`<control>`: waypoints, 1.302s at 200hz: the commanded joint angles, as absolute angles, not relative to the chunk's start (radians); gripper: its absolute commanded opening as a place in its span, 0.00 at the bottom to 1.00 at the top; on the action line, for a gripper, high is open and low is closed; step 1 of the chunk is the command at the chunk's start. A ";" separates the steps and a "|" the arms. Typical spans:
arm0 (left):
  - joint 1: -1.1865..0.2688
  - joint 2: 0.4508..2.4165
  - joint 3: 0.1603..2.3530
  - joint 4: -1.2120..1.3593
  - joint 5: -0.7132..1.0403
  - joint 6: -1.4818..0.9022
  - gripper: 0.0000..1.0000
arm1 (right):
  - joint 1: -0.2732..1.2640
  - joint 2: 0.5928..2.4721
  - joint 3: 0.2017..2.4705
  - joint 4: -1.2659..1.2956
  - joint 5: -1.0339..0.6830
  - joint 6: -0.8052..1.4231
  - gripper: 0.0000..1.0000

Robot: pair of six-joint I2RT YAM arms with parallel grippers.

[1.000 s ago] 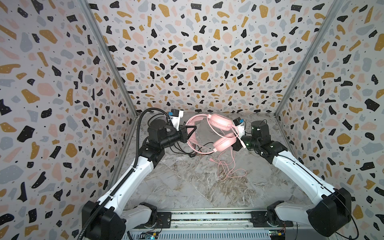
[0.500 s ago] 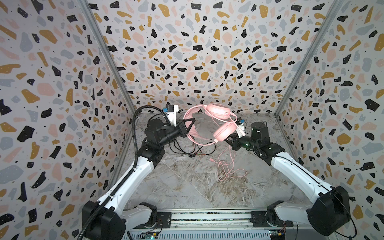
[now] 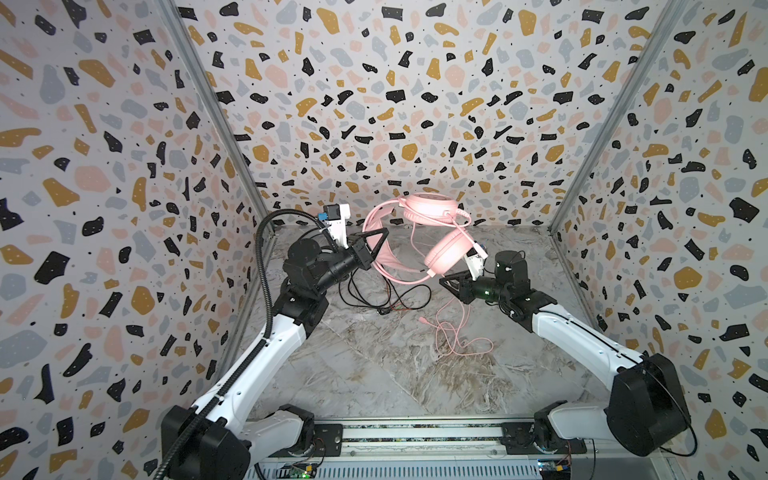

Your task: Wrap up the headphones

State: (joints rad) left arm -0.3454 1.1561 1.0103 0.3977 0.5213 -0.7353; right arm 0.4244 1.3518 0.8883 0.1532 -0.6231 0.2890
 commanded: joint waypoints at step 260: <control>-0.071 1.207 1.111 0.388 0.440 -0.914 0.00 | 0.528 1.383 0.604 0.320 -0.576 0.325 0.05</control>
State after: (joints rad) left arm -0.0837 1.2251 1.1080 0.1894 0.4488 -0.8429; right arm 0.5289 1.4605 0.6468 0.3904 -0.6212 0.3374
